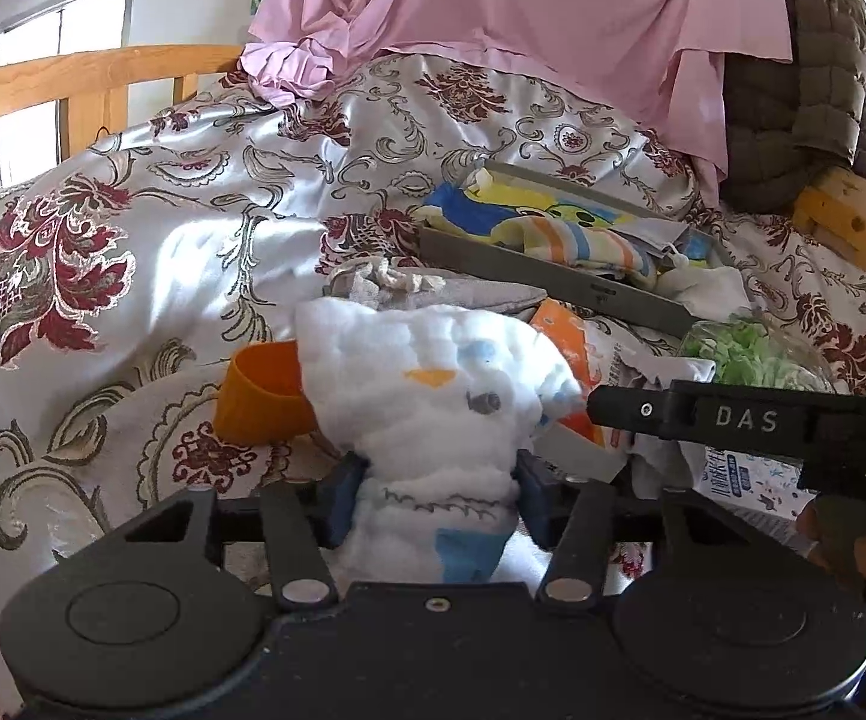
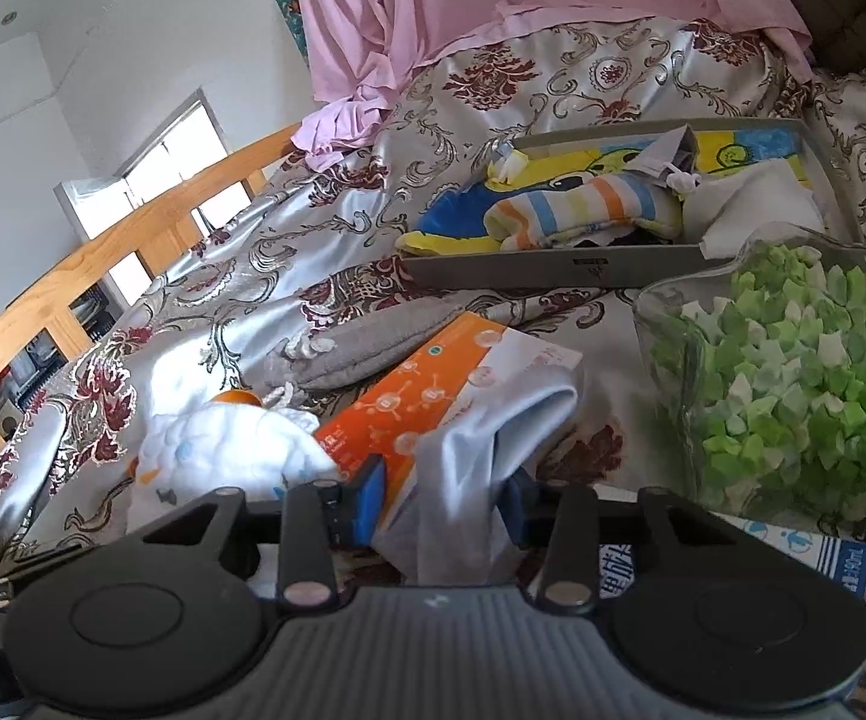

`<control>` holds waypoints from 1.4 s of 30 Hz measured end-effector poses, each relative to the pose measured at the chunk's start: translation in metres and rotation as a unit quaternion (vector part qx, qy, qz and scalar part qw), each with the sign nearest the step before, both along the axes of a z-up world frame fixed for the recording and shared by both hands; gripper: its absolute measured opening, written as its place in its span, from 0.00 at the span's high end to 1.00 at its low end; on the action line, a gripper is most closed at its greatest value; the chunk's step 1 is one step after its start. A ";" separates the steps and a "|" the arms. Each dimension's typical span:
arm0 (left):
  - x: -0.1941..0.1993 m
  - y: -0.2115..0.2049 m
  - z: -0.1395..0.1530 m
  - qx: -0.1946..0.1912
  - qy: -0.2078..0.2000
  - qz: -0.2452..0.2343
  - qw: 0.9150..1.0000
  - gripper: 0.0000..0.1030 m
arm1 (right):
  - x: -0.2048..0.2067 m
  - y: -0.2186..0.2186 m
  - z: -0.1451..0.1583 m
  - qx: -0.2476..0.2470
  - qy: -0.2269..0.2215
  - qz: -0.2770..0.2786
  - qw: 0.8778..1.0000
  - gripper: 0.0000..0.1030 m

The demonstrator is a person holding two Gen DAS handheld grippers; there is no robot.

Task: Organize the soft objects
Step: 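Lift the white cloth with the left tool while the right tool grips a grey tissue, then carry the white cloth and grey tissue over the painting tray with both tools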

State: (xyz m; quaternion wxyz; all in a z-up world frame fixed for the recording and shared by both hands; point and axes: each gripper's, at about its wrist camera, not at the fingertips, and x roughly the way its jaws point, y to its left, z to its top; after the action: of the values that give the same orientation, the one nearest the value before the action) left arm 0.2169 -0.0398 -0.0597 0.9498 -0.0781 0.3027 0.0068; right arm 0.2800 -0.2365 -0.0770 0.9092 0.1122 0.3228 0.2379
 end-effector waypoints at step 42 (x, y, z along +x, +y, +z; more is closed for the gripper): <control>-0.020 -0.039 0.048 0.013 -0.088 0.028 0.996 0.67 | -0.031 -0.013 0.055 -0.080 -0.178 -0.020 0.981 0.87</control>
State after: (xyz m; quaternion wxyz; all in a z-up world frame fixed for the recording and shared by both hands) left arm 0.1971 -0.0783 -0.0114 0.9731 -0.0748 0.2155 0.0306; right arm 0.2493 -0.2497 -0.0219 0.9627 0.0013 0.1718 0.2092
